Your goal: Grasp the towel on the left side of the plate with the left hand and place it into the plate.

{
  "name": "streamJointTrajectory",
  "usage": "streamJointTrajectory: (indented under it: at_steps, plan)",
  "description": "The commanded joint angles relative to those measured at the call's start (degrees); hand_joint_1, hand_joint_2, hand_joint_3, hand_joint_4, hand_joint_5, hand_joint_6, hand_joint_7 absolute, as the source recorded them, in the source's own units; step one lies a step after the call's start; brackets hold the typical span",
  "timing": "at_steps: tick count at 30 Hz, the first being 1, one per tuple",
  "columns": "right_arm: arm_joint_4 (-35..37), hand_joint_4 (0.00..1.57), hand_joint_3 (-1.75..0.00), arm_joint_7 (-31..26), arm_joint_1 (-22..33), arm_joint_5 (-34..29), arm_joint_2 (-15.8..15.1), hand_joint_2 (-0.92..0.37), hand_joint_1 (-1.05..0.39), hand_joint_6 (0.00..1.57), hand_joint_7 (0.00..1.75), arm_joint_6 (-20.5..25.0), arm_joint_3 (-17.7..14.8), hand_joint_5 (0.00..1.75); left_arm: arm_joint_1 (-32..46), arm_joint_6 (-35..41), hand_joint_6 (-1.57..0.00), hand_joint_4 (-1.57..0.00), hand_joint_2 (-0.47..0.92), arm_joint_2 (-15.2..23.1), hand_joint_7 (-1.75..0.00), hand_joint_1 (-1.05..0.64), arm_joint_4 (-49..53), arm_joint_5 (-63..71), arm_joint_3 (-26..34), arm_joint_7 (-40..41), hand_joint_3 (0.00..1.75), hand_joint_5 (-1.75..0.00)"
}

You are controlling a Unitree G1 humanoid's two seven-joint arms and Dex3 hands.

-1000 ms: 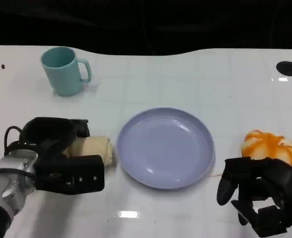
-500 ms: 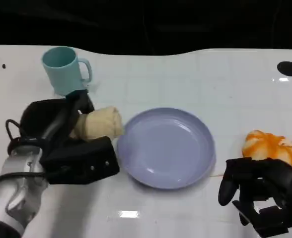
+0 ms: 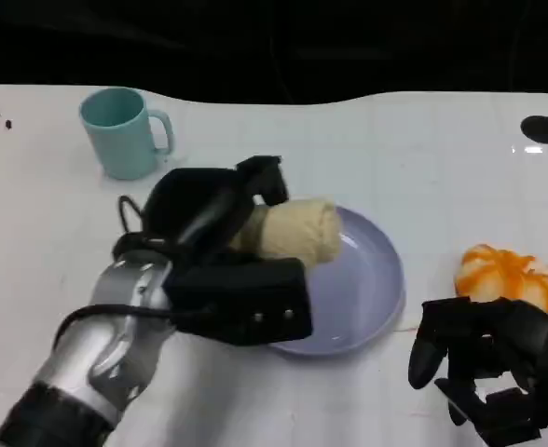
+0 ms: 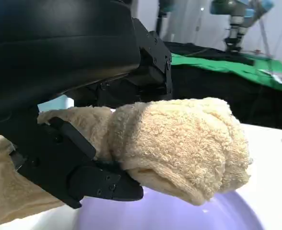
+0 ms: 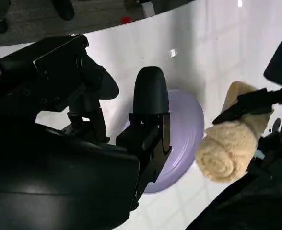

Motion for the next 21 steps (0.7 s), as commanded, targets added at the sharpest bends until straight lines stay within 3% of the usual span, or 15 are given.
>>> streamJointTrajectory:
  at_steps: [1, 11, 12, 13, 15, 16, 19, 21]
  plan:
    - [-0.3, 0.7, -1.06, -0.09, 0.03, 0.17, -0.71, -0.59, 0.04, 0.69, 1.42, 0.18, -0.54, 1.68, -1.24, 0.68, -0.62, -0.85, 0.56, -0.4, -1.75, -0.22, 1.44, 0.38, -0.46, -1.04, 0.78, -1.75]
    - [-0.76, 0.7, -1.08, -0.08, -0.15, 0.64, -0.38, -0.58, 0.03, 0.68, 1.44, 0.72, -0.61, 1.69, -2.65, 1.85, -0.6, -0.86, 0.6, -5.26, -1.74, -0.2, 5.37, 0.69, -4.32, -4.46, 0.77, -1.75]
    - [-0.89, 0.7, -1.08, -0.16, -0.14, 0.5, -0.43, -0.58, 0.03, 0.68, 1.44, 0.92, -0.53, 1.69, -2.63, 2.17, -0.65, -0.8, 0.64, -5.26, -1.44, -0.22, 5.31, 0.3, -4.34, -5.8, 0.72, -1.71]
    - [-0.98, 0.7, -1.08, -0.21, -0.14, 0.38, -0.47, -0.58, 0.02, 0.68, 1.44, 1.07, -0.47, 1.69, -2.61, 2.4, -0.74, -0.72, 0.71, -5.27, -1.03, -0.23, 5.23, 0.04, -4.31, -6.81, 0.59, -1.54]
    - [-1.19, 0.7, -1.08, -0.21, -0.13, 0.36, -0.53, -0.58, 0.02, 0.68, 1.43, 1.43, -0.45, 1.69, -2.58, 2.46, -0.83, -0.68, 0.78, -5.08, -0.76, -0.24, 5.02, -0.59, -4.29, -9.06, 0.47, -1.45]
    - [-1.28, 0.7, -1.08, -0.18, -0.12, 0.41, -0.54, -0.58, 0.03, 0.68, 1.43, 1.61, -0.46, 1.69, -2.56, 2.34, -0.77, -0.61, 0.85, -4.92, -0.49, -0.25, 4.9, -0.96, -4.31, -10.17, 0.3, -1.29]
    - [-1.68, 0.69, -1.07, -0.11, -0.14, 0.31, -0.69, -0.58, 0.03, 0.68, 1.44, 2.16, -0.39, 1.69, -2.81, 1.89, -0.62, -0.48, 0.91, -3.57, -0.16, -0.33, 4.35, -0.84, -5.18, -13.66, 0.15, -0.99]
    - [-1.5, 0.69, -1.07, -0.02, -0.12, 0.49, -0.58, -0.59, 0.04, 0.68, 1.44, 1.85, -0.46, 1.69, -2.94, 1.95, -0.52, -0.45, 0.92, -3.01, -0.05, -0.39, 4.12, -0.44, -5.56, -14.86, 0.12, -0.56]
